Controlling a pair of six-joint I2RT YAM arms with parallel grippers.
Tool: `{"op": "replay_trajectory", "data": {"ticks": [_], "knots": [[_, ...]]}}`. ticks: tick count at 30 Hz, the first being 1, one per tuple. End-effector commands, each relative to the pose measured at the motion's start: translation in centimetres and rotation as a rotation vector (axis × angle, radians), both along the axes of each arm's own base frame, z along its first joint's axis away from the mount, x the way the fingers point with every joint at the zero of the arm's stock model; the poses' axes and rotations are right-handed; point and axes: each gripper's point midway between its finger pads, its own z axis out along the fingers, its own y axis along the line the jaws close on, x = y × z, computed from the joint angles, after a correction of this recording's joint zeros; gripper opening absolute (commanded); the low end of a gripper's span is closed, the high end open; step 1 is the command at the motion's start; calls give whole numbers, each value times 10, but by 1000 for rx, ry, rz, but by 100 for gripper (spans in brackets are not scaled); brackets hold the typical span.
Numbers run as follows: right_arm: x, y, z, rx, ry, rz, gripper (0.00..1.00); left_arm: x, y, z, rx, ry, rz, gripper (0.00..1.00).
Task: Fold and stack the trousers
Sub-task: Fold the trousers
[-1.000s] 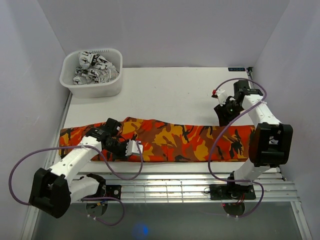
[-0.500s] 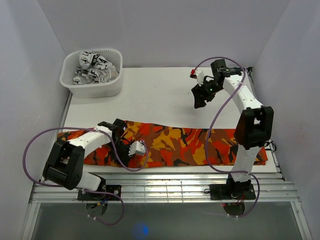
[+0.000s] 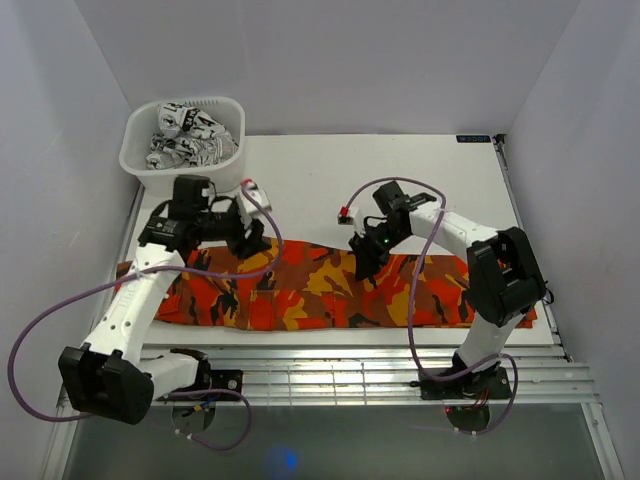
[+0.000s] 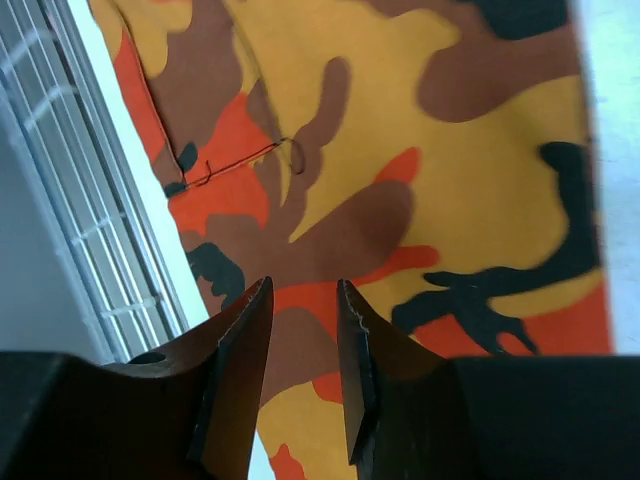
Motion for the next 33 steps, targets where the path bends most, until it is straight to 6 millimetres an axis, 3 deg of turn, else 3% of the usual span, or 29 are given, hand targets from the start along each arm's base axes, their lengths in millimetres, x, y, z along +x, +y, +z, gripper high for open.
{"op": "replay_trajectory", "data": {"ticks": [1, 2, 3, 5, 6, 7, 9, 11, 15, 17, 23, 28, 33], "knots": [[8, 30, 20, 97, -226, 34, 37, 41, 8, 50, -268, 120, 215, 64], [7, 35, 24, 103, -263, 35, 36, 54, 15, 47, -278, 149, 272, 64], [-2, 47, 21, 99, -294, 72, 34, 77, 29, 28, -274, 222, 363, 64], [6, 61, 20, 63, -399, 89, 33, 108, 42, 18, -252, 258, 461, 64], [0, 78, 23, 63, -449, 147, 32, 116, 48, 5, -228, 312, 497, 64], [5, 84, 22, 33, -500, 152, 32, 139, 53, -14, -184, 358, 531, 65], [-7, 108, 13, 13, -549, 237, 31, 150, 56, -36, -147, 455, 563, 67], [-5, 125, 2, -31, -586, 273, 30, 167, 57, -59, -119, 531, 578, 67], [-26, 158, -26, -86, -619, 348, 27, 168, 57, -89, -80, 629, 587, 67], [-34, 164, -46, -124, -599, 367, 27, 160, 59, -99, -53, 663, 579, 67], [-61, 152, -100, -256, -520, 423, 25, 129, 63, -122, 14, 748, 534, 63], [-72, 130, -126, -331, -469, 439, 23, 107, 59, -129, 13, 801, 478, 35], [-80, 115, -138, -359, -436, 450, 22, 112, 54, -119, -13, 793, 439, 12]]}}
